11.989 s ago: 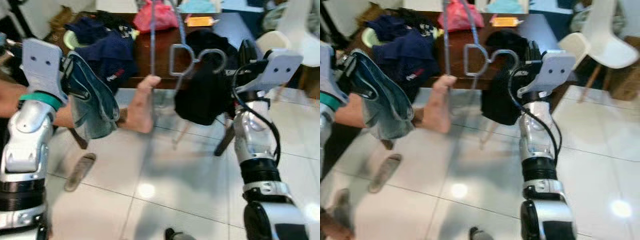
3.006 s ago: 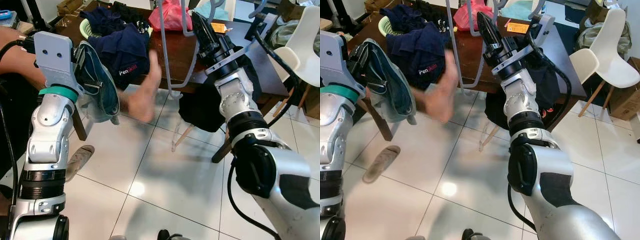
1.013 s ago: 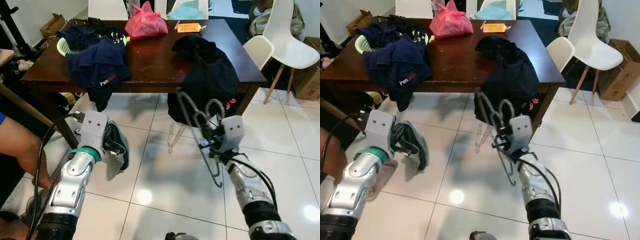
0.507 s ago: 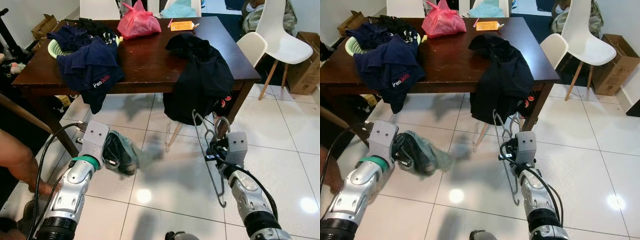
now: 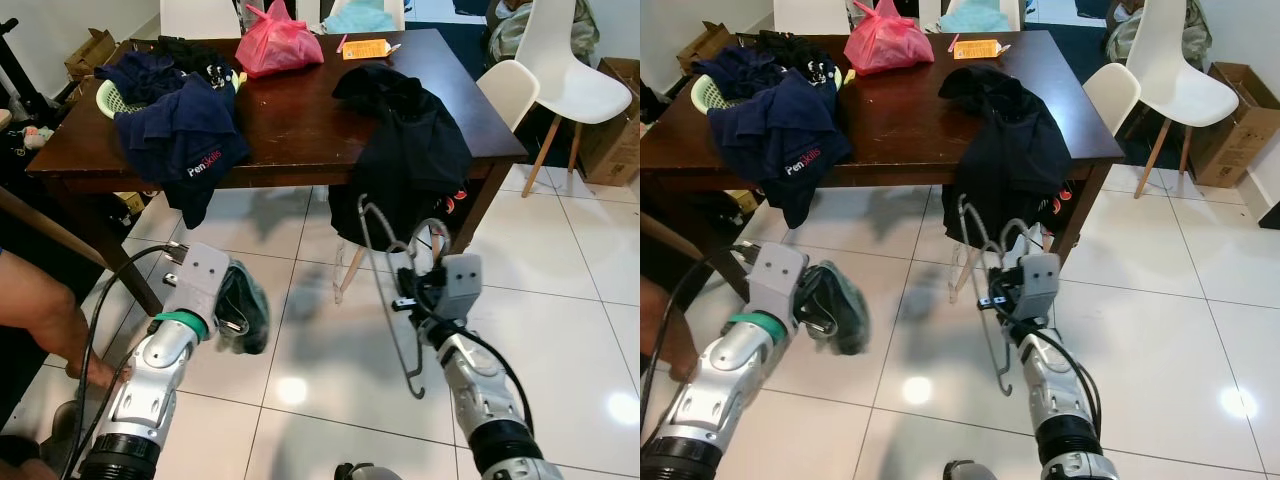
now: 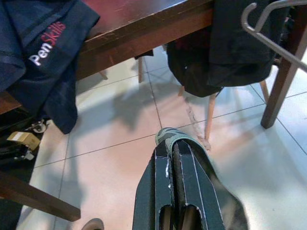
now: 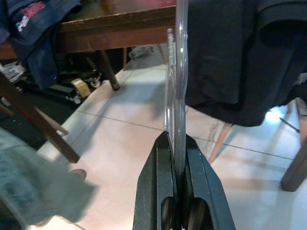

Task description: Hang hanger

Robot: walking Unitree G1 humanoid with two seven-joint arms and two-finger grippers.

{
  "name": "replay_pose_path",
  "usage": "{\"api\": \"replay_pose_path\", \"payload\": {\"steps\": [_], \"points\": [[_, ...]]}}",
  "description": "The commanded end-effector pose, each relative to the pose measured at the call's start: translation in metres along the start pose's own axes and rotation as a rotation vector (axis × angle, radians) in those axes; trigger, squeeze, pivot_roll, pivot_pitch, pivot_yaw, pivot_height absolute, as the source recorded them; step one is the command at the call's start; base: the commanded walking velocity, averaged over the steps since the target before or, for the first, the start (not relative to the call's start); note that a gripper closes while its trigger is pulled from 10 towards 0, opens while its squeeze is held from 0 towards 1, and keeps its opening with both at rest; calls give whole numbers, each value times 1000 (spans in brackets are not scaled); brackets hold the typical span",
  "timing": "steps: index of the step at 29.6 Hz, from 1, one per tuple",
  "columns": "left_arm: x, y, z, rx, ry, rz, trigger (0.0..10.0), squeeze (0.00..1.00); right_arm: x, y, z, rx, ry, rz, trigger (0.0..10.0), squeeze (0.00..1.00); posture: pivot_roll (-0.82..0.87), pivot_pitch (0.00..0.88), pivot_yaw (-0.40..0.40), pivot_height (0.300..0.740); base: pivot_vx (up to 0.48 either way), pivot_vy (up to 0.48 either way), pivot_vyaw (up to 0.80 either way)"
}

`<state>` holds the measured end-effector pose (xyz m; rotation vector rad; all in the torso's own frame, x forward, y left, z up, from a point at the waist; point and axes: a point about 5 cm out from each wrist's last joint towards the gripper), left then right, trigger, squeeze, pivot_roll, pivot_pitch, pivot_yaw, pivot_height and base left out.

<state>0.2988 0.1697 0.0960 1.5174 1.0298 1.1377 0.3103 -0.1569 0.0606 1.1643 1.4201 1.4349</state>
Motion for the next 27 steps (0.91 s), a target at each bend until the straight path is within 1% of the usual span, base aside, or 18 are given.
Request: {"api": "replay_pose_path", "payload": {"steps": [1,3,6,10,13,15,17,21,22,27], "points": [[0,-5,-3,14,4,3,10000,0,2,2,2,-9,5,-4,10000,0,-4,0,76,740,0,0,0],[1,-5,-2,28,25,-6,10000,0,3,7,5,-23,16,-3,10000,0,0,0,72,740,0,0,0],[6,-5,0,56,57,-7,10000,0,-2,11,5,-33,8,-2,10000,0,0,0,71,740,0,0,0],[6,-5,0,57,60,-6,10000,0,-3,12,5,-33,4,-2,10000,0,0,0,71,740,0,0,0],[9,-3,2,28,52,35,10000,0,-4,14,6,-43,10,-4,10000,0,2,0,69,740,0,0,0],[9,-3,2,28,52,35,10000,0,-4,14,6,-43,10,-4,10000,0,2,0,69,740,0,0,0],[13,-4,1,30,85,18,10000,0,-4,14,5,-45,8,-12,10000,0,-7,2,75,740,0,0,0],[13,-3,2,22,95,9,10000,0,-5,11,2,-43,-3,-14,10000,0,-4,2,82,740,0,0,0],[12,0,3,11,83,16,10000,0,-6,14,3,-53,-11,-7,10000,0,-9,20,67,740,0,0,0],[14,5,6,-2,98,7,10000,0,-6,16,5,-54,-1,-17,10000,0,3,6,71,740,0,0,0]]}}
Point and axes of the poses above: a point about 5 cm out from each wrist's last joint towards the gripper, its own z axis pointing out of the wrist towards the gripper, its own y axis along the axis of the wrist's last joint, x = y × z, and after that the axes turned 4 degrees about -z, right-handed
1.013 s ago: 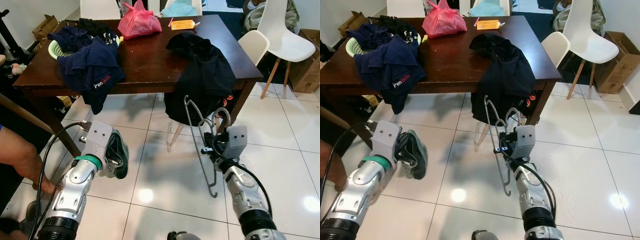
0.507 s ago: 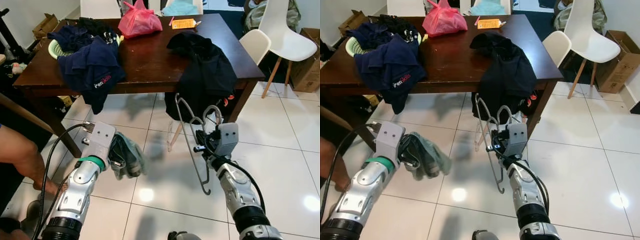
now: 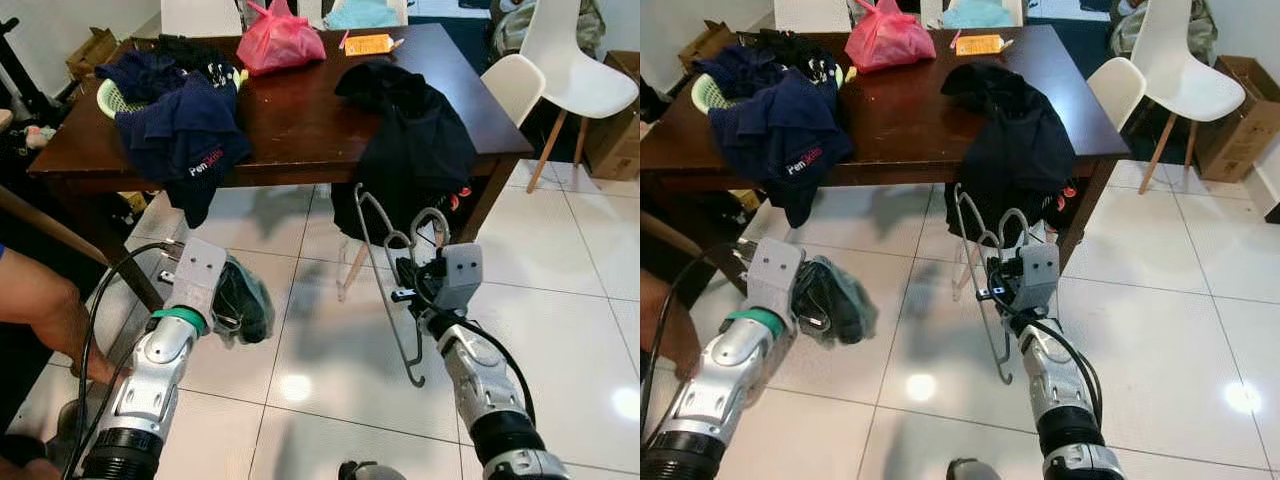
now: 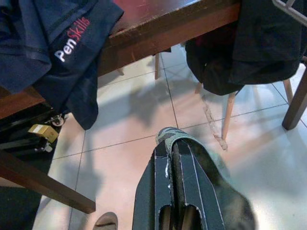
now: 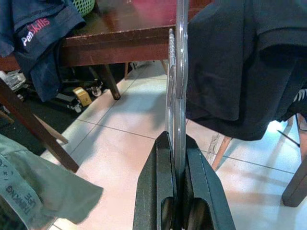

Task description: Hang hanger

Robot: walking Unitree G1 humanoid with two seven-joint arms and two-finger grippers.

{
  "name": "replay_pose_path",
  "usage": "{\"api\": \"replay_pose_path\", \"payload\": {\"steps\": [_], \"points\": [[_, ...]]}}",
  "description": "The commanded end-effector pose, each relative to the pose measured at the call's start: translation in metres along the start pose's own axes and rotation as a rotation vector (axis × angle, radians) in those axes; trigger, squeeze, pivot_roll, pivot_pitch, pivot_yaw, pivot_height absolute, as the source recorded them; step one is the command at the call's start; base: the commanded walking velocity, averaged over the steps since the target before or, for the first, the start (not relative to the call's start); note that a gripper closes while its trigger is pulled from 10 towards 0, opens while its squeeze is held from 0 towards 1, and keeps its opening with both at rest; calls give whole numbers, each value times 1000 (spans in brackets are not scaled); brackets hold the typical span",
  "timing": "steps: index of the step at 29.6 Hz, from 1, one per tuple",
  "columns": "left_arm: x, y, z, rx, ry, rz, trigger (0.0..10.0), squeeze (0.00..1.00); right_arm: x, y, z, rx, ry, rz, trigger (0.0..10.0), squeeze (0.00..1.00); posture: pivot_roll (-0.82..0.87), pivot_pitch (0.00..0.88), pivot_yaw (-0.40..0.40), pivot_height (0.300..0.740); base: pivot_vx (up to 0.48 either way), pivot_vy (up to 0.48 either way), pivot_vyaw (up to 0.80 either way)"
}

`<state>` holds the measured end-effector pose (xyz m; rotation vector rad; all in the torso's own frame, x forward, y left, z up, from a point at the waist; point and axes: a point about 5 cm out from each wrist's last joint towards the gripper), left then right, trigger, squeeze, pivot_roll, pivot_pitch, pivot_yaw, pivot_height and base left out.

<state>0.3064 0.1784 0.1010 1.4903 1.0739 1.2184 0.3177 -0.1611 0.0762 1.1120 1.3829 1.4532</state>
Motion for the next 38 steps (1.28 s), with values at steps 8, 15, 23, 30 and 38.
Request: {"api": "replay_pose_path", "payload": {"steps": [8,15,23,30,38], "points": [[6,4,3,-13,27,0,10000,0,1,9,7,-22,11,3,10000,0,11,10,65,740,0,0,0],[6,5,3,-23,22,8,10000,0,-3,11,9,-23,-9,5,10000,0,14,18,57,740,0,0,0],[14,2,-3,-14,44,2,10000,0,-4,0,-2,-4,2,-20,10000,0,32,8,69,740,0,0,0],[17,0,-12,-4,-6,41,10000,0,-5,-2,-11,-5,46,-67,10000,0,35,23,71,740,0,0,0],[26,47,7,-97,-103,86,10000,0,14,47,-18,-123,418,-117,10000,0,15,22,87,740,0,0,0]]}}
Point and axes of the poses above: a point about 5 cm out from each wrist's last joint towards the gripper, its own z axis pointing out of the wrist towards the gripper, its own y axis along the axis of the wrist's last joint, x = y × z, and after that the axes turned 4 degrees about -z, right-handed
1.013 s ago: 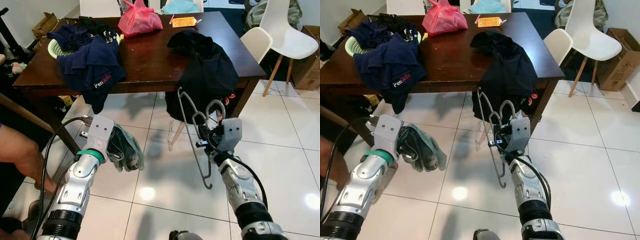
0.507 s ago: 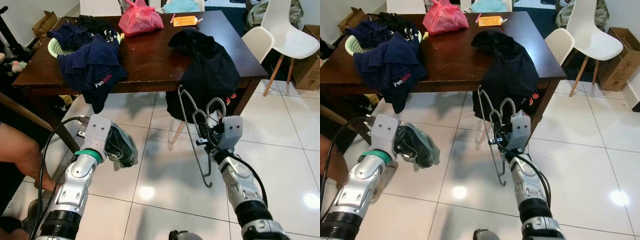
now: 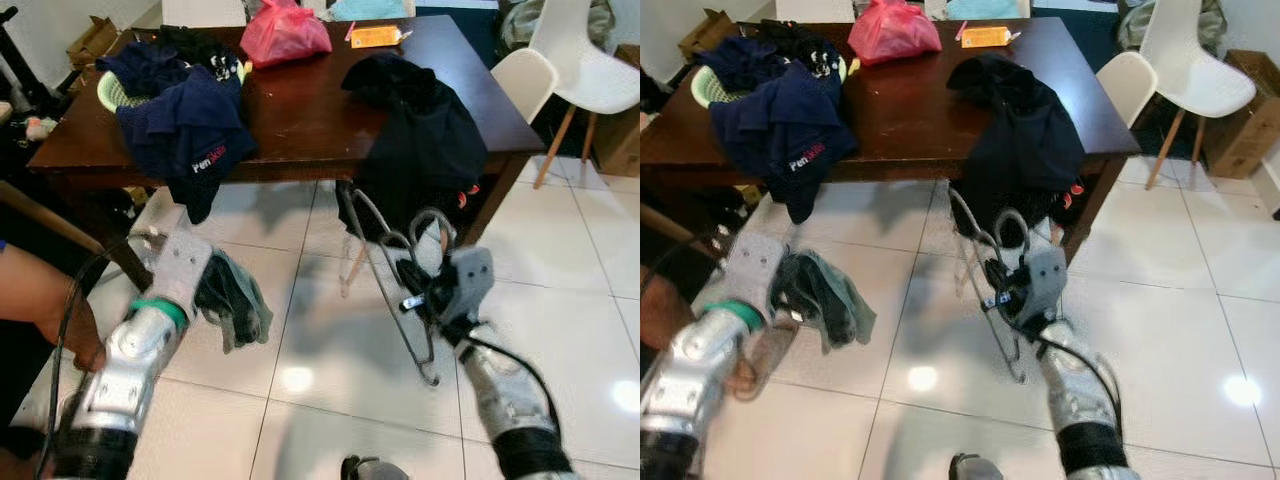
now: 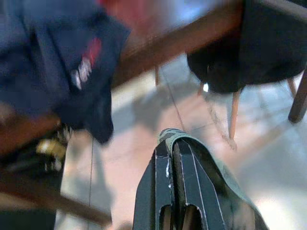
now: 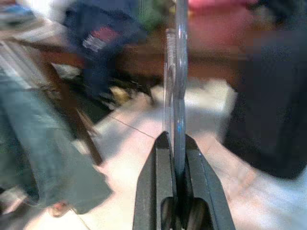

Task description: Hang hanger

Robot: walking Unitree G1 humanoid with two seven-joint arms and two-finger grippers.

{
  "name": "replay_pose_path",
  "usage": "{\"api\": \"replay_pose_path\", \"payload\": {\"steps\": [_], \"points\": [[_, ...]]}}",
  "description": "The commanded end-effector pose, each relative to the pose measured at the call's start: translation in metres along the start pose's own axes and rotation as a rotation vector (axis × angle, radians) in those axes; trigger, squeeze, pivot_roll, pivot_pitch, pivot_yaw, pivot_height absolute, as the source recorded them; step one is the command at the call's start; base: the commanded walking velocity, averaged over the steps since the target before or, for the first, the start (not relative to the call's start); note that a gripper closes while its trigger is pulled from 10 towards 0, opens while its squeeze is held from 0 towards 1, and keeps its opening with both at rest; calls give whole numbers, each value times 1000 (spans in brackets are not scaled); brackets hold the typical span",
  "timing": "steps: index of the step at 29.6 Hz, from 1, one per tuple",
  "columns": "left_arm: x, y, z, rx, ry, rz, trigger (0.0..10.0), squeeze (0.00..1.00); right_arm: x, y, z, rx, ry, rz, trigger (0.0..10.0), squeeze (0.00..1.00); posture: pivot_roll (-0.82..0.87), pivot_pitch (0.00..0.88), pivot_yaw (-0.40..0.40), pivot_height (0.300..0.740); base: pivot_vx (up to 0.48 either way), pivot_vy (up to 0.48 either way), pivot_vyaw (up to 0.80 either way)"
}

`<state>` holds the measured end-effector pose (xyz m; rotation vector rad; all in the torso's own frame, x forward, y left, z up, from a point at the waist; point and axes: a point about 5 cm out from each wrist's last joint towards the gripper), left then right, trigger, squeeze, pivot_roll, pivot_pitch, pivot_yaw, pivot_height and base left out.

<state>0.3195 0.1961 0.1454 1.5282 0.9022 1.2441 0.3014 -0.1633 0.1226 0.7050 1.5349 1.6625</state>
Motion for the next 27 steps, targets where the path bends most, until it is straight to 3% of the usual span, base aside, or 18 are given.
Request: {"api": "replay_pose_path", "payload": {"steps": [1,5,8,12,17,20,22,24,27], "points": [[0,12,3,-30,-27,-15,10000,0,11,4,0,4,118,1,10000,0,15,22,87,740,0,0,0],[6,35,9,-74,-93,-27,10000,0,14,12,-5,44,257,-69,10000,0,10,25,87,740,0,0,0],[15,44,4,-72,-165,-21,10000,0,19,15,-7,74,355,-120,10000,0,18,24,90,740,0,0,0],[23,52,0,-94,-158,0,10000,0,22,15,-6,113,395,-167,10000,0,30,27,85,740,0,0,0],[36,54,-1,-92,-60,10,10000,0,9,22,0,98,314,-178,10000,0,39,33,84,740,0,0,0],[44,34,-4,-27,62,-5,10000,0,-20,40,-1,38,154,-171,10000,0,35,36,82,740,0,0,0],[47,29,-5,-9,105,-11,10000,0,-27,47,-4,13,123,-155,10000,0,33,38,80,740,0,0,0],[52,25,-4,0,175,-14,10000,0,-31,57,-12,-14,148,-125,10000,0,34,41,79,740,0,0,0],[57,30,-2,-16,221,-21,10000,0,-24,60,-18,6,228,-120,10000,0,29,40,82,740,0,0,0]]}}
Point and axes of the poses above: a point about 5 cm out from each wrist's last joint towards the gripper, its own z axis pointing out of the wrist towards the gripper, its own y axis along the axis of the wrist's last joint, x = y × z, and after that the axes turned 4 degrees about -z, right-handed
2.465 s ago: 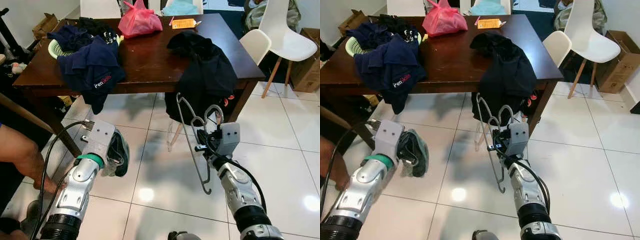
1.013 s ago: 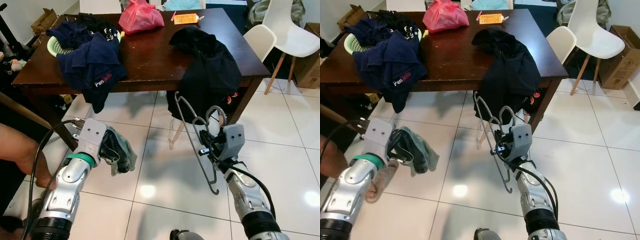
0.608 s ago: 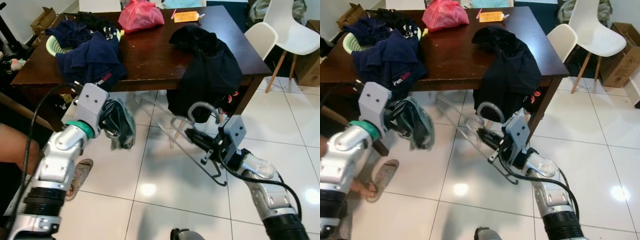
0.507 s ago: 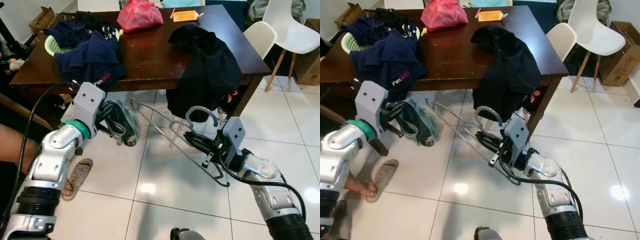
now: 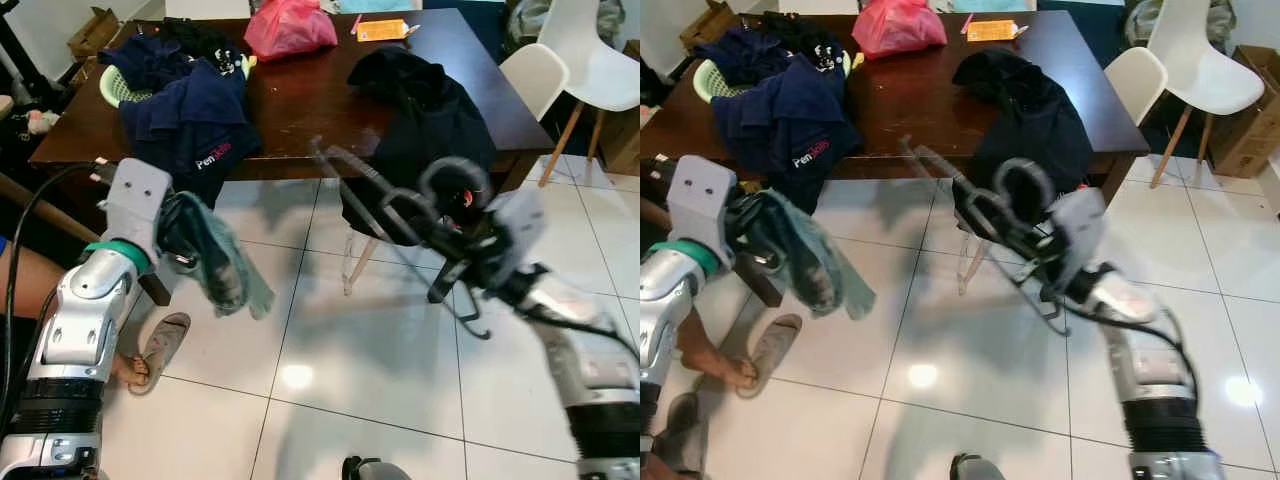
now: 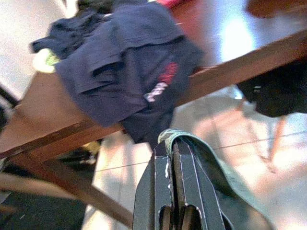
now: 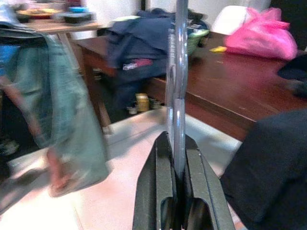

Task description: Hang hanger

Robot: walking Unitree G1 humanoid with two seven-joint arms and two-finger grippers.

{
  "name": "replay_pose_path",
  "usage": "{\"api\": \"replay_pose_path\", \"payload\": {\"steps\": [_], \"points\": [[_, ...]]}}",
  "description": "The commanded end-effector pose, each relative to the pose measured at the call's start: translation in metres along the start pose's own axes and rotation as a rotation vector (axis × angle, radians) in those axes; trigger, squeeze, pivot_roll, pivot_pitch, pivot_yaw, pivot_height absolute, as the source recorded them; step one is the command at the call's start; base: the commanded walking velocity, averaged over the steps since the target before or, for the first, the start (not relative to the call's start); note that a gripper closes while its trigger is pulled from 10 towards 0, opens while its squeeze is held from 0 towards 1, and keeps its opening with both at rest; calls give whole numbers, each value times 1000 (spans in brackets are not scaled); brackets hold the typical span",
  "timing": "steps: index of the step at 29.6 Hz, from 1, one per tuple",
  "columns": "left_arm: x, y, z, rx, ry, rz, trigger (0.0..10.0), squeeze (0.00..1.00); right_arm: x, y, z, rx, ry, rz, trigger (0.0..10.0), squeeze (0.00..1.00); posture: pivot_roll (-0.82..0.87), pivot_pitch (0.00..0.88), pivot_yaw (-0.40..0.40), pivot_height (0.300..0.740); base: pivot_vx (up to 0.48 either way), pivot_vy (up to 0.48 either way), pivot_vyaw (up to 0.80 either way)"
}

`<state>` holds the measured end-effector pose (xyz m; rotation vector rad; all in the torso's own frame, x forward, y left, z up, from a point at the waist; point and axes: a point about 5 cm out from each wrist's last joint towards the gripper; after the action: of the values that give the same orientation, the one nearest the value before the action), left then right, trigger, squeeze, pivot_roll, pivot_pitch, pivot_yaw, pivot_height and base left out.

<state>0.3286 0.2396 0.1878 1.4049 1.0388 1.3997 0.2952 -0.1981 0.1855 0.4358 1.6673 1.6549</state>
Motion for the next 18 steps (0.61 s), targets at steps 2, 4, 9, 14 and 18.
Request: {"api": "replay_pose_path", "payload": {"steps": [2,4,9,14,18], "points": [[5,7,3,-23,44,-10,10000,0,13,-3,-1,26,94,28,10000,0,28,39,86,740,0,0,0],[9,15,7,-49,74,-25,10000,0,25,-6,-2,59,182,39,10000,0,27,41,87,740,0,0,0],[9,24,13,-65,61,-72,10000,0,51,-10,8,70,320,57,10000,0,29,43,86,740,0,0,0],[-10,19,13,-44,-45,-59,10000,0,64,-10,25,49,346,40,10000,0,30,46,86,740,0,0,0],[-20,17,13,-39,-92,-53,10000,0,69,-10,33,38,346,32,10000,0,30,45,86,740,0,0,0]]}}
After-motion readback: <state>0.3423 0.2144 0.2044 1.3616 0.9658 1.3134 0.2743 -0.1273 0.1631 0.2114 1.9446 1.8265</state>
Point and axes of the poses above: a point about 5 cm out from each wrist's last joint towards the gripper, its own z axis pointing out of the wrist towards the gripper, its own y axis along the axis of the wrist's last joint, x = y × z, and after that the axes turned 4 degrees about -z, right-handed
